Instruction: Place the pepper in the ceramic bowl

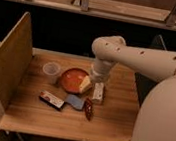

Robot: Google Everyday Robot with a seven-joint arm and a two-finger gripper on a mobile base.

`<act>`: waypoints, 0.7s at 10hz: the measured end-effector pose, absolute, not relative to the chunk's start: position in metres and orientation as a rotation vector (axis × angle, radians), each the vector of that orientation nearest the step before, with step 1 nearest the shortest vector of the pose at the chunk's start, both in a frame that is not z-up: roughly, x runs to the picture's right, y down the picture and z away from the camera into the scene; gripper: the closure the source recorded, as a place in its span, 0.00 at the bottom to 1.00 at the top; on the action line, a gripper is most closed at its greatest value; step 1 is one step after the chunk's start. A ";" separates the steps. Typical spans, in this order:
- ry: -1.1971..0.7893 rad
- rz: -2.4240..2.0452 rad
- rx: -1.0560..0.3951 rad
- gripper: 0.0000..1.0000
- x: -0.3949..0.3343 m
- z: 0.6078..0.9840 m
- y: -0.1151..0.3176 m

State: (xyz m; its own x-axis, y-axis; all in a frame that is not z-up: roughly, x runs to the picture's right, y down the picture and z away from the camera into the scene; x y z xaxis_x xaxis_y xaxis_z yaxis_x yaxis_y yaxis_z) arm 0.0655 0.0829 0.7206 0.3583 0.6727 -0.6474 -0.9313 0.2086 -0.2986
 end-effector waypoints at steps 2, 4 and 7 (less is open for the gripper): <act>0.491 1.219 -0.746 0.20 0.086 0.723 0.105; 0.490 1.220 -0.746 0.20 0.085 0.723 0.105; 0.488 1.214 -0.742 0.20 0.084 0.723 0.103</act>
